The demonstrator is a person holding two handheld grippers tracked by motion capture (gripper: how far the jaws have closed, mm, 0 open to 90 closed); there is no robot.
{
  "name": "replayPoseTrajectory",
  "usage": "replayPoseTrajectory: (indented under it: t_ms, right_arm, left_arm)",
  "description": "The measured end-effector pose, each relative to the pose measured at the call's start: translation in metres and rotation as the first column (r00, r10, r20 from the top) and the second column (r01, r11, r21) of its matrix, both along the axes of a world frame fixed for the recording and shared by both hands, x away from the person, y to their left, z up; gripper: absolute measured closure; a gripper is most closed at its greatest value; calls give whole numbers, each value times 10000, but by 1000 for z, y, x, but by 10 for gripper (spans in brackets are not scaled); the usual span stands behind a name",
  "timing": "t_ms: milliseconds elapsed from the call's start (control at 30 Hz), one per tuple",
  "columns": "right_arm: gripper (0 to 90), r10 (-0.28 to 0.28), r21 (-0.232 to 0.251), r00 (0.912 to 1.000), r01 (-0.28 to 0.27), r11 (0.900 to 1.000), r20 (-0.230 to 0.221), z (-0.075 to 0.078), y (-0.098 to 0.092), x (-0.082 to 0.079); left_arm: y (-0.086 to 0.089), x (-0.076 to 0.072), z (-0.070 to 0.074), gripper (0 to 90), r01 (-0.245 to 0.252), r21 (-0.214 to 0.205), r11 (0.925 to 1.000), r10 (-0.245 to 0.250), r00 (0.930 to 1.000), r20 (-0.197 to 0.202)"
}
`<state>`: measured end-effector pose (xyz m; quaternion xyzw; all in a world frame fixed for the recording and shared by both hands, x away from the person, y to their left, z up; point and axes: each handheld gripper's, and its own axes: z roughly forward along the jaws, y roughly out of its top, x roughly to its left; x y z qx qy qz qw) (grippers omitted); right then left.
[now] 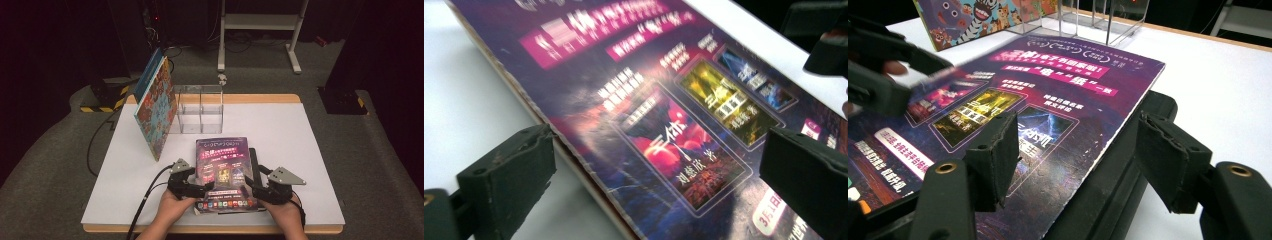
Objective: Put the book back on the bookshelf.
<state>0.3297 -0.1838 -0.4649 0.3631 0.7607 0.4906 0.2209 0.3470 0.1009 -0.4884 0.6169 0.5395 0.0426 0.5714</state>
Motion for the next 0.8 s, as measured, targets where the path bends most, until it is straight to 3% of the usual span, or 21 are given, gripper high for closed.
replayPoseTrajectory:
  t_ms: [33,233,467,600,800]
  right_arm:
    - [340,7,16,10000,-7,10000,2,0,0,0]
    - [340,19,42,10000,-19,10000,-50,-1,0,1]
    - [340,-54,55,10000,54,10000,-28,0,-1,0]
    - [341,-165,51,9998,165,9999,-122,-1,-3,2]
    - [337,-286,-292,9966,264,9992,-778,-8,3,11]
  left_arm:
    - [0,0,-1,0,77,102,9999,-77,10000,-15]
    - [0,0,3,0,42,-295,9996,-39,9999,101]
    - [-7,0,3,0,279,-309,9991,-278,9996,39]
    - [-10,-2,7,0,347,-115,9993,-343,9988,340]
    - [5,-7,10,14,10,47,10000,-14,9965,833]
